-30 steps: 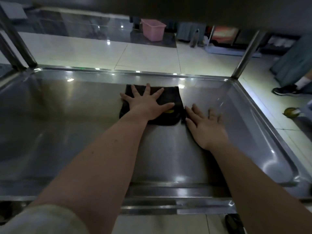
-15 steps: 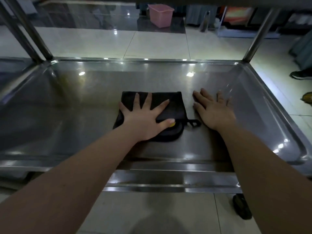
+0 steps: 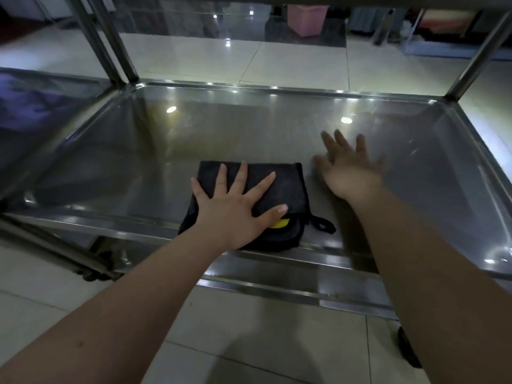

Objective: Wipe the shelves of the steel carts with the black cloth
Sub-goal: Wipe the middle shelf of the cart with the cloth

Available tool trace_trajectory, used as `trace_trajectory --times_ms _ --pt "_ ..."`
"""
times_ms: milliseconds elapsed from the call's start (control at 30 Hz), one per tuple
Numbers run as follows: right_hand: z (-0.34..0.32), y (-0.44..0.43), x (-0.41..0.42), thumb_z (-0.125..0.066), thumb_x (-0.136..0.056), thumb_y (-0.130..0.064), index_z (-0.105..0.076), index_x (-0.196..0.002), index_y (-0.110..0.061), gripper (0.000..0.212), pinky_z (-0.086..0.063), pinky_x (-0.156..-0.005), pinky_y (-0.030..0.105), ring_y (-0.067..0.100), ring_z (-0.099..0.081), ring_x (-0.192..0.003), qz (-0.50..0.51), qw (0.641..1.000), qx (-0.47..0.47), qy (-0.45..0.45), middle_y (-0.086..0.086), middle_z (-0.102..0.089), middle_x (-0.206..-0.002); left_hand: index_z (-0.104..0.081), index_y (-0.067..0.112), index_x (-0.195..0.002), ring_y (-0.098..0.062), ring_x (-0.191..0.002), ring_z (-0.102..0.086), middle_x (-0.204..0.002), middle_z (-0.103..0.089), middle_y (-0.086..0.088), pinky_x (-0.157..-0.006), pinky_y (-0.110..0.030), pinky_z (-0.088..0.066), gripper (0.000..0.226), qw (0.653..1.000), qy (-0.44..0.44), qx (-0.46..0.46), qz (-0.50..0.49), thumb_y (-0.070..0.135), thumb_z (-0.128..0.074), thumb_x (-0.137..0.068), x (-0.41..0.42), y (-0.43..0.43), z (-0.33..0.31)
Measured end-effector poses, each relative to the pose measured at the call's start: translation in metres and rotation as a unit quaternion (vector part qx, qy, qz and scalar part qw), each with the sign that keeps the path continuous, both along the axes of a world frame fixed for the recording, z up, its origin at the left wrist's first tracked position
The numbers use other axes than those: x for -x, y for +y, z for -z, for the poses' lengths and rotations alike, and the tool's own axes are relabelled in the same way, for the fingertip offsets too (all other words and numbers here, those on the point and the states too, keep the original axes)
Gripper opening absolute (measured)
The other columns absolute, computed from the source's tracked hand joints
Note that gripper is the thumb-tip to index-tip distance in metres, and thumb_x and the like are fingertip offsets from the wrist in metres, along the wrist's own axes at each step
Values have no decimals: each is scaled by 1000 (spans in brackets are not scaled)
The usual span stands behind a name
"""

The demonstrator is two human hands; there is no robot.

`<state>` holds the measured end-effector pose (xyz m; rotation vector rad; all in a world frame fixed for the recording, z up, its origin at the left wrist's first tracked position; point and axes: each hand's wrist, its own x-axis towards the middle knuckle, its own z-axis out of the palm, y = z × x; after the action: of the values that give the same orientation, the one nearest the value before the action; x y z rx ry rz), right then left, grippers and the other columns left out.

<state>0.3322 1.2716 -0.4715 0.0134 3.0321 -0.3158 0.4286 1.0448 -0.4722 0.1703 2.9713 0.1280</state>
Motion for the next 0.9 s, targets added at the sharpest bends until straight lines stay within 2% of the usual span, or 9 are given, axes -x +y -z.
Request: trace_trajectory --times_ms 100,233,367,600,733,900 --pt "6 -28 -4 -18 -100 -57 -1 -153 -46 57 9 -112 64 30 12 -149 -53 999 -9 11 -13 5 -163 13 65 -141 -30 -149 15 -163 13 9 -107 -73 9 83 1000 16 7 1 94 -3 -65 15 -9 1" --pt "17 -26 -7 -16 -98 -61 -7 -153 -42 59 6 -114 62 29 5 -150 -45 998 -42 32 -10 -1 -163 11 64 -142 -31 -149 13 -164 10 8 -107 -74 6 87 1000 13 13 -22 96 -3 -62 59 -38 1" --pt "19 -30 -7 -14 -96 -64 -5 -152 -45 61 4 -115 62 30 5 -150 -45 997 -55 33 -11 1 -163 10 64 -142 -32 -149 14 -163 14 7 -107 -75 4 87 1000 -8 20 -5 96 -9 -64 121 -47 -1" --pt "20 -28 -5 -14 -94 -67 -2 -151 -48 61 1 -115 62 28 5 -150 -42 996 -66 40 -13 1 -163 2 64 -144 -32 -149 12 -164 8 5 -107 -75 7 83 999 17 5 31 94 -17 -69 202 -36 -6" --pt "19 -26 -4 -16 -94 -67 -3 -152 -48 62 4 -115 62 27 4 -150 -40 997 -64 30 -13 2 -163 3 64 -144 -33 -149 12 -164 8 5 -107 -74 8 80 999 13 13 33 93 -17 -72 198 -36 -6" --pt "16 -28 -3 -16 -94 -68 -7 -151 -49 61 2 -115 62 27 3 -150 -29 997 -63 18 -13 2 -163 9 64 -143 -34 -149 13 -164 10 4 -106 -75 6 80 998 4 20 54 93 -14 -72 144 -49 -2"
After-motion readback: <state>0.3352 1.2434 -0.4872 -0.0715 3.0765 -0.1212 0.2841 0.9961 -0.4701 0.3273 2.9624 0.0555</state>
